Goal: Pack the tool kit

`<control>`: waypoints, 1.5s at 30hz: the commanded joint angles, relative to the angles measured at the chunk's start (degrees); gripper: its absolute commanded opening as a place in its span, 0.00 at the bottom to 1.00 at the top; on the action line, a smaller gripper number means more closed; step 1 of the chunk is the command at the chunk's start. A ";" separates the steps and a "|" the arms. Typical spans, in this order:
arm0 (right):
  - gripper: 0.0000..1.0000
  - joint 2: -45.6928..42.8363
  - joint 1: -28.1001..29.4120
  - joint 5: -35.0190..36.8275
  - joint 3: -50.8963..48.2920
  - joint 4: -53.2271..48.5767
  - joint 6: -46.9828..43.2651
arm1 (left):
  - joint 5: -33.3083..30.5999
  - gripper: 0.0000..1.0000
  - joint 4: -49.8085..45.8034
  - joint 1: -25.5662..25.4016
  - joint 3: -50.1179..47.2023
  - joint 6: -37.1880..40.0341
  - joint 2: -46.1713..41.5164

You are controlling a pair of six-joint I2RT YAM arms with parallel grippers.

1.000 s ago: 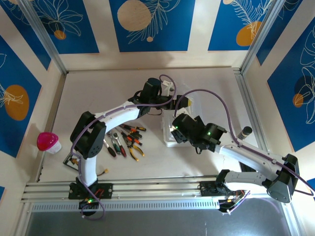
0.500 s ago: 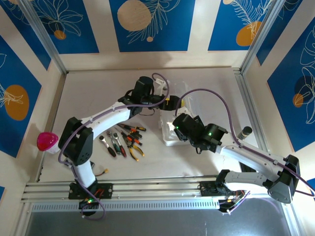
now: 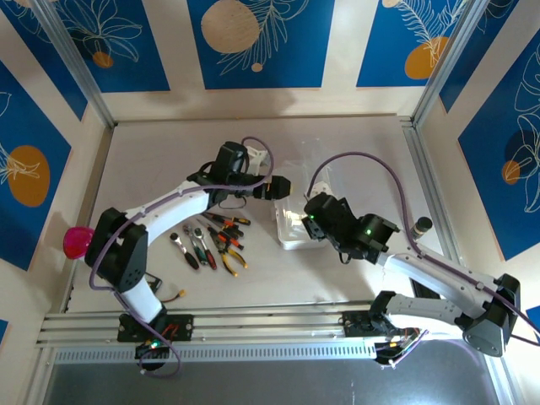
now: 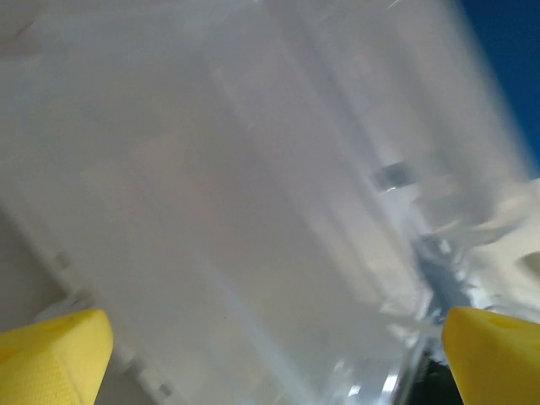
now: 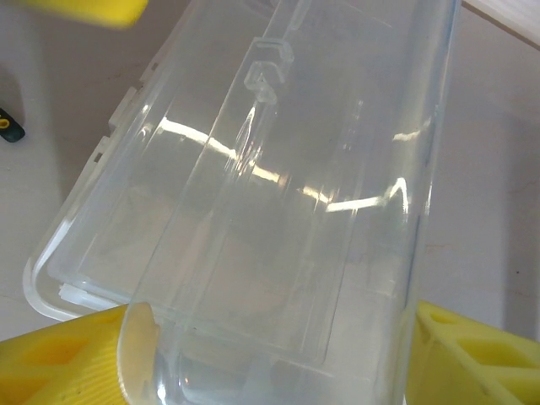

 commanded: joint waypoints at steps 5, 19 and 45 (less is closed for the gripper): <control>0.70 -4.60 -3.55 -7.01 -2.49 4.99 0.53 | -9.08 1.00 -7.99 -0.37 -0.95 5.83 2.60; 0.70 -5.71 -5.87 -9.16 -3.11 5.49 0.20 | -12.60 1.00 -9.87 -0.85 2.26 5.36 11.71; 0.92 -12.25 -23.80 -8.69 0.53 -7.89 8.04 | -12.34 1.00 -9.35 -0.87 2.27 4.86 12.52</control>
